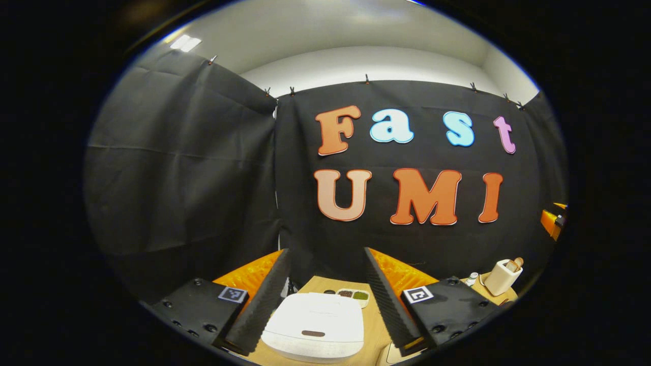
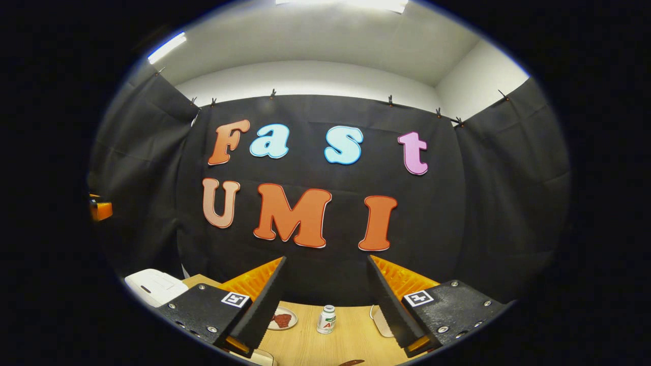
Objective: Close the left gripper, press the button to open the rice cooker; take a wooden spoon from the chopstick holder with the right hand, scoop a spoonful of rice and pour it into the rice cooker, then put the wooden spoon back into the chopstick holder.
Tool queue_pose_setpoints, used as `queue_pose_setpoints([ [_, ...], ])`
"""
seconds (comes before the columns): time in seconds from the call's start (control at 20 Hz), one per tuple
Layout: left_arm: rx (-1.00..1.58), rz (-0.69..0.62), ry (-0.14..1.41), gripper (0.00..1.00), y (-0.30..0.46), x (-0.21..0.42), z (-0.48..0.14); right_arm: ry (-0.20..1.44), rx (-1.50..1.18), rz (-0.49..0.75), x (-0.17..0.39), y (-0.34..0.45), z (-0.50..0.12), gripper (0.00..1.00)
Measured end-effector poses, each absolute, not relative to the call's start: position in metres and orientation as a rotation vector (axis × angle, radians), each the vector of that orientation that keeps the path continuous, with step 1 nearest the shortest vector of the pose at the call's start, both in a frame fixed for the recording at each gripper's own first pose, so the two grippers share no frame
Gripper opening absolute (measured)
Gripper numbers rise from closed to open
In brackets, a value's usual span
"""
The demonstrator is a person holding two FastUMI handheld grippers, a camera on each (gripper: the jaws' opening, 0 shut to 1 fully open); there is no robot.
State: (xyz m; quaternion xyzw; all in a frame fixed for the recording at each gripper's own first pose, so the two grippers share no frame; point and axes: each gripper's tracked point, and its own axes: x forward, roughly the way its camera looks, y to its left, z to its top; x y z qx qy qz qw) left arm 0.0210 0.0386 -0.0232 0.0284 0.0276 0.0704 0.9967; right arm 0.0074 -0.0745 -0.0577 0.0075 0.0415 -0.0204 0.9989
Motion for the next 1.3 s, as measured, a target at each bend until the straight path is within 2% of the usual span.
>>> queue_pose_setpoints([
  [0.05,0.05,0.145,0.072,0.87,0.043,0.023,-0.029,0.089,0.015,-0.051,0.007,-0.078,-0.06,0.95],
  [0.1,0.041,0.135,0.092,0.66,0.044,0.026,-0.037,0.093,0.014,-0.06,0.007,-0.083,-0.065,0.95],
  [0.15,0.043,0.146,0.121,0.54,0.049,0.029,-0.047,0.099,0.014,-0.069,0.007,-0.086,-0.067,0.95],
  [0.25,0.043,0.118,0.192,0.03,0.048,0.034,-0.07,0.111,0.021,-0.081,0.005,-0.092,-0.073,0.95],
  [0.3,0.039,0.141,0.213,0.06,0.053,0.022,-0.066,0.117,0.023,-0.089,0.004,-0.095,-0.076,0.95],
  [0.35,0.019,0.124,0.233,0.04,0.056,0.045,-0.084,0.121,0.021,-0.099,0.004,-0.099,-0.079,0.95],
  [0.5,0.025,0.153,0.34,0.04,0.068,0.049,-0.114,0.13,0.012,-0.117,0.003,-0.105,-0.084,0.95],
  [1.3,-0.199,0.056,0.896,0.05,0.068,0.057,-0.29,0.238,-0.011,-0.2,-0.021,-0.131,-0.129,0.95],
])
